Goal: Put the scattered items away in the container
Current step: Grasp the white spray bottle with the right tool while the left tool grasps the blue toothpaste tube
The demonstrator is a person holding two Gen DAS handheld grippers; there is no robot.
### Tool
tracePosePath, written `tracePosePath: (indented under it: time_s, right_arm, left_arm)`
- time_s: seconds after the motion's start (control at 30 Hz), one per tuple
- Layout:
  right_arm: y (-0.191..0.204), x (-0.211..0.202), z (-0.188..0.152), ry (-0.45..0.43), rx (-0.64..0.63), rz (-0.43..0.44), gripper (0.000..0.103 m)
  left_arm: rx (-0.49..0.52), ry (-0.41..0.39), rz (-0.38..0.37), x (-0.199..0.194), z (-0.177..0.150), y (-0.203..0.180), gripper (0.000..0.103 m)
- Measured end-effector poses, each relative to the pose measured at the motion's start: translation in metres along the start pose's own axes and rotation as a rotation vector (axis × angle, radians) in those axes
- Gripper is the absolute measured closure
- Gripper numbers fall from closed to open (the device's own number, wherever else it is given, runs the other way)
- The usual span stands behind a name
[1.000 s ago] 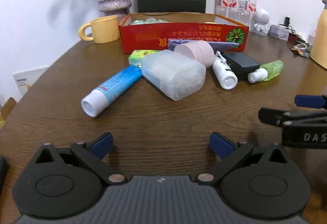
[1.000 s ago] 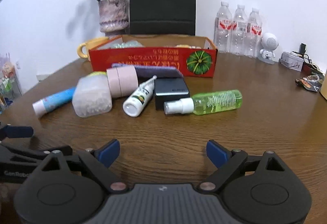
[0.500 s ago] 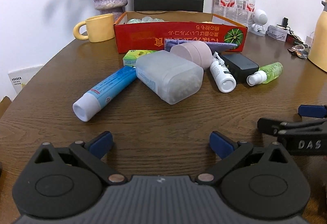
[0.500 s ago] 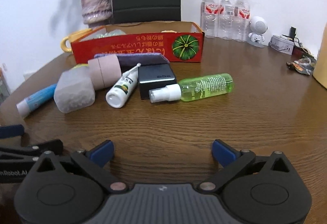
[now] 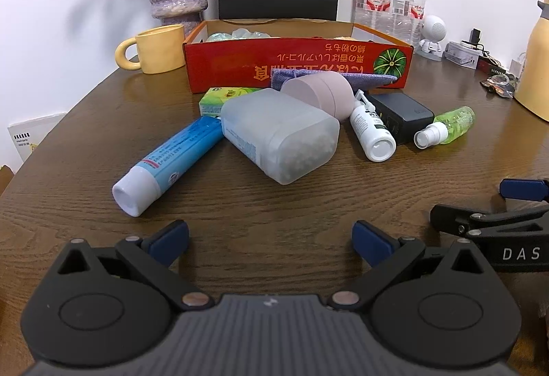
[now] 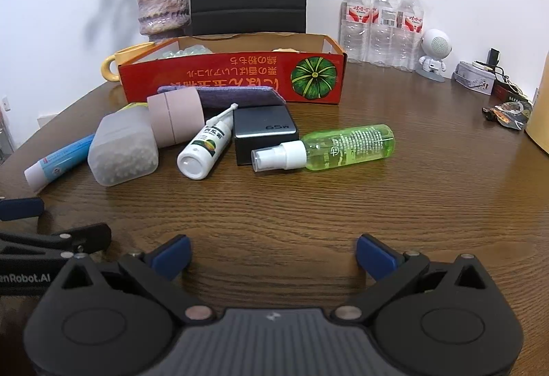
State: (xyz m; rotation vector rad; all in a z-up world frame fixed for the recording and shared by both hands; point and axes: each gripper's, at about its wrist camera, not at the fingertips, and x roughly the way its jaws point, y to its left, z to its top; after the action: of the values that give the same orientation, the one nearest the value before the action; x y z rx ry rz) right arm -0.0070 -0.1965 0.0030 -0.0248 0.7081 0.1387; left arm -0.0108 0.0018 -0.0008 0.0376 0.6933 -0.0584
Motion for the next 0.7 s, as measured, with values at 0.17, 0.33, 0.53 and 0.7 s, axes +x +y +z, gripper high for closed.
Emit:
tracePosePath:
  time_s: [0.17, 0.33, 0.53, 0.7]
  right_arm:
    - [0.0, 0.0, 0.0, 0.0, -0.001, 0.001, 0.0]
    - [0.0, 0.0, 0.001, -0.001, -0.005, 0.014, 0.0]
    - [0.008, 0.002, 0.021, -0.086, -0.017, 0.101, 0.032]
    - [0.031, 0.023, 0.051, -0.081, -0.056, 0.158, 0.037]
  left_arm:
    - [0.0, -0.001, 0.0, 0.0, 0.001, 0.0, 0.0]
    - [0.064, -0.104, -0.035, -0.02, 0.007, 0.004, 0.0]
    - [0.086, -0.142, 0.008, -0.016, 0.044, 0.045, 0.007]
    - [-0.003, -0.01, -0.051, 0.018, 0.052, 0.074, 0.029]
